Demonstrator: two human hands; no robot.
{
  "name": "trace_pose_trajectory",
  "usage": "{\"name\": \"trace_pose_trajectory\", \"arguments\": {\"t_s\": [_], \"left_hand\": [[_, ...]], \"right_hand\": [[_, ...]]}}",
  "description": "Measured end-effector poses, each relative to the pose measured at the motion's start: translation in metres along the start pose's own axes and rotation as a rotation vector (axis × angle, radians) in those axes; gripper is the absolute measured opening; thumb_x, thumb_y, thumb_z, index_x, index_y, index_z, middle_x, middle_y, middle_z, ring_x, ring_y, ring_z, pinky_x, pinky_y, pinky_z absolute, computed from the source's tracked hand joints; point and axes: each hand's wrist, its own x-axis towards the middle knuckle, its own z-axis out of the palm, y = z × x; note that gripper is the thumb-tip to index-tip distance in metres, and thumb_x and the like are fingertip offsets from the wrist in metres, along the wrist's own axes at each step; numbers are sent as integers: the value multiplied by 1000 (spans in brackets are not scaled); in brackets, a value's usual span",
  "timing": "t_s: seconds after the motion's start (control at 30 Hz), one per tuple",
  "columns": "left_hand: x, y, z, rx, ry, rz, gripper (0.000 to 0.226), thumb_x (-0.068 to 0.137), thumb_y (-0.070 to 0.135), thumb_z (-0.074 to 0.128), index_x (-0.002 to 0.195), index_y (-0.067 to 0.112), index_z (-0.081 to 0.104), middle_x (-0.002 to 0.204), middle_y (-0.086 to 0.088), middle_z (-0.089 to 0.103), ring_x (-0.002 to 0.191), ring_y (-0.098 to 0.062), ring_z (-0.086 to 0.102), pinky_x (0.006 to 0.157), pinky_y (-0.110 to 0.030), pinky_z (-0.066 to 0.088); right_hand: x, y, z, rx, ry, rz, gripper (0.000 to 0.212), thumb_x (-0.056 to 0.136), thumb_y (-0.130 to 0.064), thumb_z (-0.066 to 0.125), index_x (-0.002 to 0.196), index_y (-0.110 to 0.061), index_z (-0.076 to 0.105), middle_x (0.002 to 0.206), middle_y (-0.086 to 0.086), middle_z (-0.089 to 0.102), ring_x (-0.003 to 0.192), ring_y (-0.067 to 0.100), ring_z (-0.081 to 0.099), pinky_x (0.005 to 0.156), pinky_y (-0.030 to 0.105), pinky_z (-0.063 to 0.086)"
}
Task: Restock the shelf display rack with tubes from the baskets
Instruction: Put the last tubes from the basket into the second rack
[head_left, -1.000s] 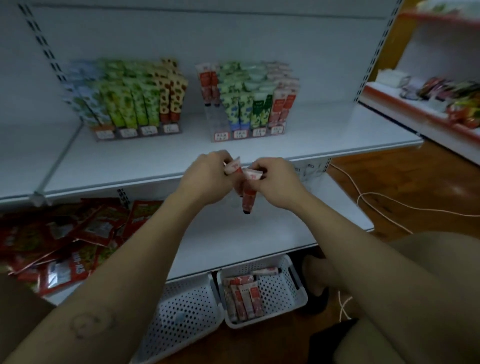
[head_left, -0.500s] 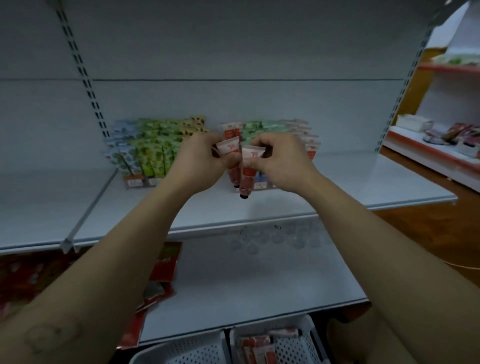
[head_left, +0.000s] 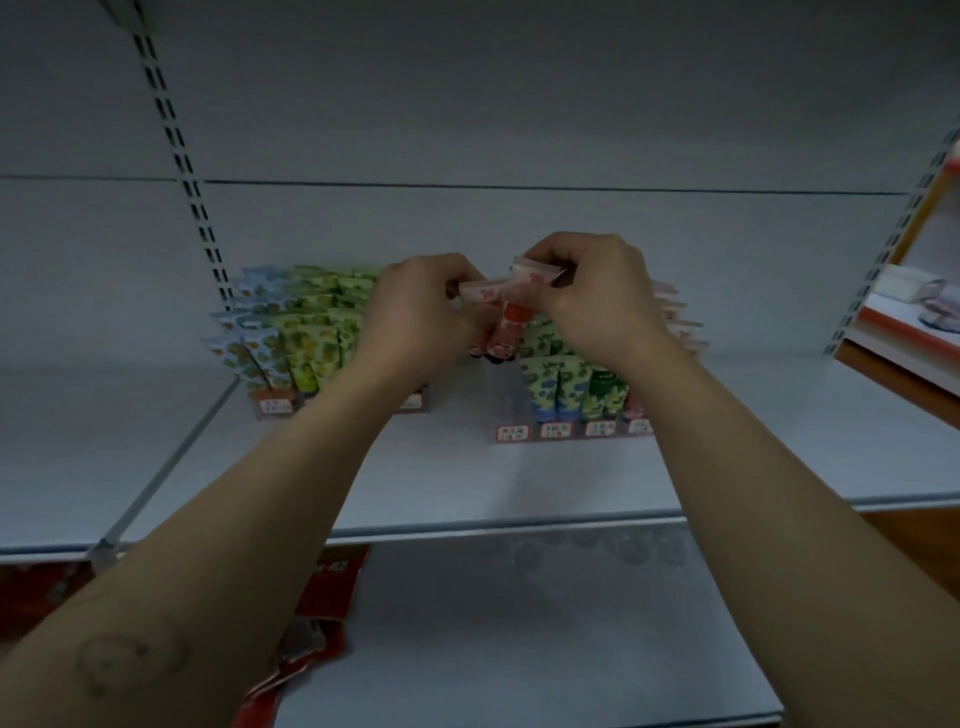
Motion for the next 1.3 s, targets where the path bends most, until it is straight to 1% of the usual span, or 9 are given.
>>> {"name": "trace_pose_trajectory", "arguments": {"t_s": [0.2,0.3,0.4,0.57,0.67,0.83,0.97,1.13,1.3], "left_hand": [[13,-27,23,-74,46,-52,9,77,23,75,78,22,65,72,3,65,68,-13,60,63,-33,50],[15,-37,36,-133,43,-43,5,79,17,72,81,13,70,72,-2,67,66,-14,61,62,-38,50],[24,-42,43,-180,13,-50,7,77,15,75,82,17,70,75,0,68,68,-11,62,64,-37,51],[43,-53,40,-110,-39,72,11,75,16,78,83,14,72,75,1,67,66,-10,57,63,-30,47],[47,-56,41,-111,-35,99,8,75,15,77,80,13,71,70,2,63,60,-7,52,55,-28,41],[41,-54,47,16,-113,122,3,80,17,65,79,19,63,71,-4,63,69,-24,60,56,-32,46],[37,-53,47,129,-96,149,13,84,22,63,96,21,66,83,-5,68,76,-25,60,60,-33,50],[37,-54,44,128,-96,115,12,84,26,62,96,23,65,77,-3,58,76,-27,57,59,-33,47],[40,-52,43,171,-102,83,13,84,30,63,96,26,65,82,-5,66,78,-26,61,56,-30,44]], "right_hand": [[31,7,11,-109,68,-24,13,77,-12,72,87,-20,72,86,-2,70,76,13,62,65,21,47],[39,13,20,-225,20,-16,19,78,-7,69,92,-19,72,94,3,71,82,19,64,70,28,52],[41,19,30,-316,-46,9,20,80,-10,67,96,-20,73,96,5,72,84,23,64,74,34,54],[43,22,36,-404,-102,7,21,79,-9,66,95,-20,76,91,5,74,81,21,65,73,28,53],[45,12,30,-364,-52,14,19,79,-11,71,95,-20,76,91,0,74,79,14,65,70,19,48],[46,-4,13,-293,101,-13,10,77,-15,74,84,-21,77,69,-15,61,58,-4,54,54,0,38],[46,-5,3,-259,195,-5,14,78,-12,73,85,-24,75,65,-21,56,55,-6,50,49,0,36],[46,-5,5,-220,196,52,15,78,-18,75,93,-22,75,71,-18,58,61,-4,51,55,-4,34],[44,-6,11,-233,191,26,14,81,-16,73,95,-18,76,75,-11,60,60,-3,51,57,-6,34]]}}
